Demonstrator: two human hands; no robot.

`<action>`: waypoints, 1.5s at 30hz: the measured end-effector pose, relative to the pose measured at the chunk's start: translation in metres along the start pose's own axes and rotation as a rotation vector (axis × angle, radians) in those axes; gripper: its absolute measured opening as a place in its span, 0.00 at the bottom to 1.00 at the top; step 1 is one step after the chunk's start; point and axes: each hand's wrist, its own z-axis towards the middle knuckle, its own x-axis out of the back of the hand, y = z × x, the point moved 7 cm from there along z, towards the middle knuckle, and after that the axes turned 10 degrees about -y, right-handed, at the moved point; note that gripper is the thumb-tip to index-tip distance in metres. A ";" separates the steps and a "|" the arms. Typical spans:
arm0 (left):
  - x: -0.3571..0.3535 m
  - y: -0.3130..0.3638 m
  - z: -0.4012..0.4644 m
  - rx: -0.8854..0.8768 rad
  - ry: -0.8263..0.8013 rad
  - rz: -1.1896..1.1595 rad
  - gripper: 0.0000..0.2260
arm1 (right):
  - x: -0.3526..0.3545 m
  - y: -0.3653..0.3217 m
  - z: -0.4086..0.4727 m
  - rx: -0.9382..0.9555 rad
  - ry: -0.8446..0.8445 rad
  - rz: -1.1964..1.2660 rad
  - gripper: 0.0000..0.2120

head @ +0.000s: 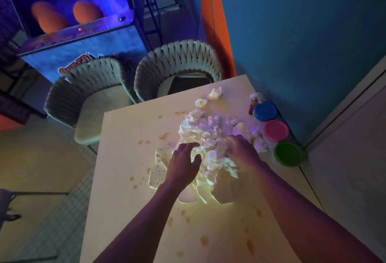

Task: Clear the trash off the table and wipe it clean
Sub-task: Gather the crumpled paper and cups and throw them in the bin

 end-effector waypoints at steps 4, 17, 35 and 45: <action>-0.005 -0.009 0.004 0.025 -0.025 -0.013 0.18 | 0.001 0.006 0.000 0.018 0.071 0.059 0.18; -0.013 0.002 0.010 -0.078 -0.056 -0.024 0.23 | 0.035 -0.025 -0.047 0.119 0.294 0.348 0.08; 0.041 -0.018 -0.039 -0.050 0.190 -0.531 0.07 | 0.009 -0.051 -0.075 0.147 0.283 0.466 0.19; 0.074 -0.027 -0.057 -0.017 0.271 -0.912 0.06 | -0.015 -0.064 -0.067 0.084 0.252 0.375 0.30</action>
